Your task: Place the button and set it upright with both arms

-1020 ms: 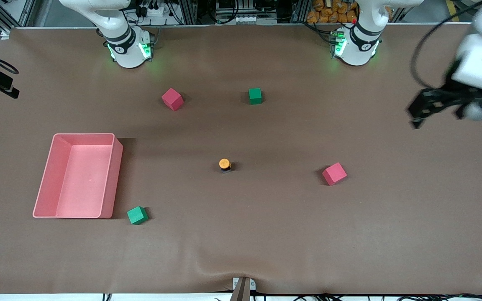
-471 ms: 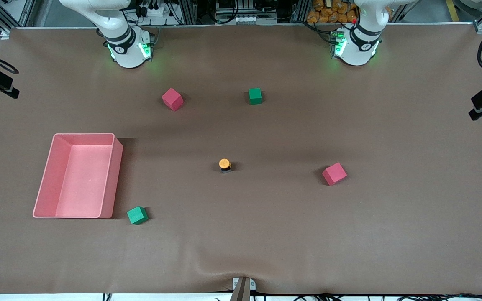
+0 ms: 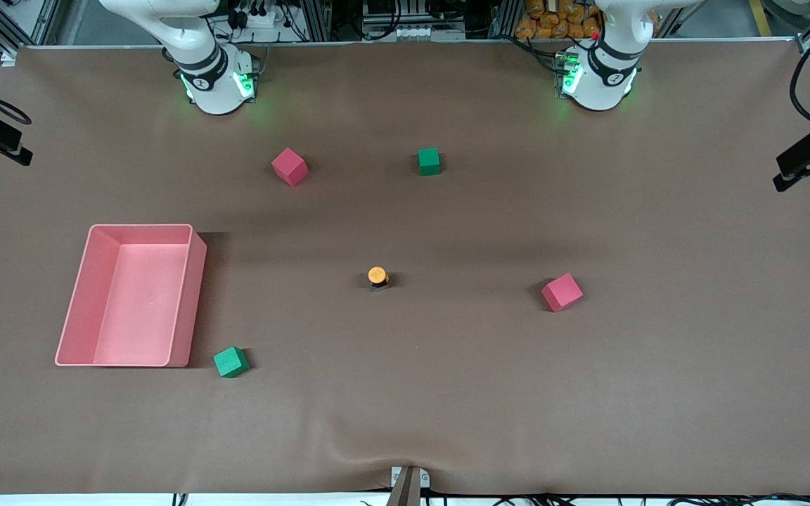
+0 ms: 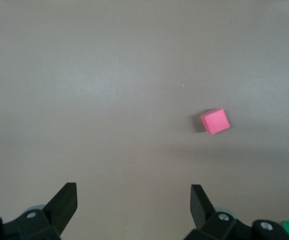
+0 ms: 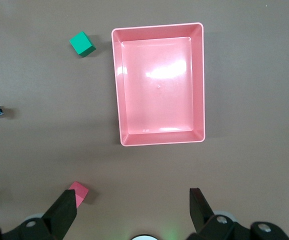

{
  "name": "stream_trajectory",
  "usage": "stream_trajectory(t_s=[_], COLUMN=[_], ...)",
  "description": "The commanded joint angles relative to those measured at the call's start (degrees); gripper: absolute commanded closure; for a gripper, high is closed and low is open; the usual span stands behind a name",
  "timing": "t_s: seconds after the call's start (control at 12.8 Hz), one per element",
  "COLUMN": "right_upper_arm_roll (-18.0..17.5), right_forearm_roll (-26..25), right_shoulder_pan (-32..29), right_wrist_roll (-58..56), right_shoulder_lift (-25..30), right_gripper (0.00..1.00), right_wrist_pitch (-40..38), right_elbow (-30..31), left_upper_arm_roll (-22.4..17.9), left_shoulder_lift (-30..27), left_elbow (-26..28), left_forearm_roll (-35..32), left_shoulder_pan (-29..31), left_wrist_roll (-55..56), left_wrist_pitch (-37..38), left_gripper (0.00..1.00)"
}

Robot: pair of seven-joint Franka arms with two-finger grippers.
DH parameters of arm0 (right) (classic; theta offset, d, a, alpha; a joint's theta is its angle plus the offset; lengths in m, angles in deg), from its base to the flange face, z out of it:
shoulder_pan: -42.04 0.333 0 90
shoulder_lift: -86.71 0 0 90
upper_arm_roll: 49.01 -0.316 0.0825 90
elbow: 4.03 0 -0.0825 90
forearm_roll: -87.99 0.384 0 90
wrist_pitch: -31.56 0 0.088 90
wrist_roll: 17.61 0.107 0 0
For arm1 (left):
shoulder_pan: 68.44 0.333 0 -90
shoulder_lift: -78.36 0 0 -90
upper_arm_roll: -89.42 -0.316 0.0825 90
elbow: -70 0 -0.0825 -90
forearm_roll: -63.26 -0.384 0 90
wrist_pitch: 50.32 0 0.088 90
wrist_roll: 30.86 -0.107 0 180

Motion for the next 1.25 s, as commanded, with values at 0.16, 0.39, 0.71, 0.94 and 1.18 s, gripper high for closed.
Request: stream_trajectory(t_s=[0.16,0.39,0.71,0.94,1.18], right_upper_arm_roll=[0.0,0.0,0.0,0.0,0.0], right_forearm_roll=[0.1,0.1,0.0,0.0,0.0], right_shoulder_pan=[0.3,0.3,0.3,0.3,0.3], right_wrist_roll=[0.7,0.7,0.7,0.7,0.7], right_shoulder_lift=[-0.2,-0.2,-0.2,-0.2,-0.3], right_gripper=[0.00,0.00,0.00,0.00,0.00], right_wrist_pitch=[-0.3,-0.3,-0.3,-0.3,-0.3], right_elbow=[-0.8,-0.9,-0.9,-0.9,-0.9], left_upper_arm_roll=[-3.3,-3.3,-3.5,-3.4,-3.3], left_shoulder_lift=[-12.2,-14.2,-13.9,-13.6,-13.6], left_elbow=[15.7,17.6,16.5,15.0,14.3], left_forearm_roll=[0.7,0.9,1.1,1.6,1.9], left_shoulder_pan=[-3.5,-4.2,-6.4,-6.5,-6.5], left_wrist_roll=[-1.0,-1.3,-1.0,-0.9,-0.5], left_wrist_pitch=[-3.8,-3.2,-2.0,-0.5,0.4], left_gripper=[0.00,0.00,0.00,0.00,0.00])
